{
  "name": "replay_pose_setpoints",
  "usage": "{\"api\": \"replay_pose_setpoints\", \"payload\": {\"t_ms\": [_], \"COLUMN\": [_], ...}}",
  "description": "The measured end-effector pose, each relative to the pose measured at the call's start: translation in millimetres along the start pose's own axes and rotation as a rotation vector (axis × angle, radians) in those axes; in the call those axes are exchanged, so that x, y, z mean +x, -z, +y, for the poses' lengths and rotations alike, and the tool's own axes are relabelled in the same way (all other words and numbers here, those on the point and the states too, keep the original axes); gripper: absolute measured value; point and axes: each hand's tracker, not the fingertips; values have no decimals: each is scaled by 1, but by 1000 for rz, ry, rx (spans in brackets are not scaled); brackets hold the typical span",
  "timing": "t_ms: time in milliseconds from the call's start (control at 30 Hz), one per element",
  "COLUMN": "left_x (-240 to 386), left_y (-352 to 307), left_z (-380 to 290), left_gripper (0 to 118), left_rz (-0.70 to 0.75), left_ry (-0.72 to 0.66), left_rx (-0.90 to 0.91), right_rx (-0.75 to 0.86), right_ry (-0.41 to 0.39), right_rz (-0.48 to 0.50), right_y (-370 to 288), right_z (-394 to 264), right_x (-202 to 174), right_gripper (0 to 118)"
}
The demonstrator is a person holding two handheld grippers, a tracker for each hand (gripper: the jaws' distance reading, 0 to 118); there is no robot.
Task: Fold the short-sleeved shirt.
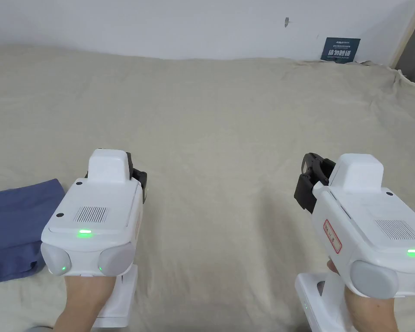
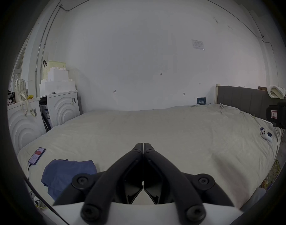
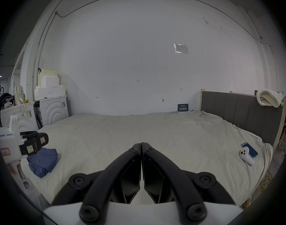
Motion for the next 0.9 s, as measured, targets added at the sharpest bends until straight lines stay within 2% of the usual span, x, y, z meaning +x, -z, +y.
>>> {"api": "replay_pose_setpoints", "payload": {"t_ms": [800,867,900], "left_x": [-2,-2,-3], "left_y": [-2,-2,-3], "left_z": [0,0,1], "left_gripper": [0,0,0], "left_rz": [3,1,-12], "left_ry": [13,8,-9], "left_rx": [0,-3,-11], "right_rx": [-1,-3,-11], "right_ry": [5,14,46], "right_rz": [-2,4,37], "right_y": [-5,-6,-9], "right_z": [1,3,5], "right_x": [-3,-3,-2], "right_gripper": [0,0,1]}}
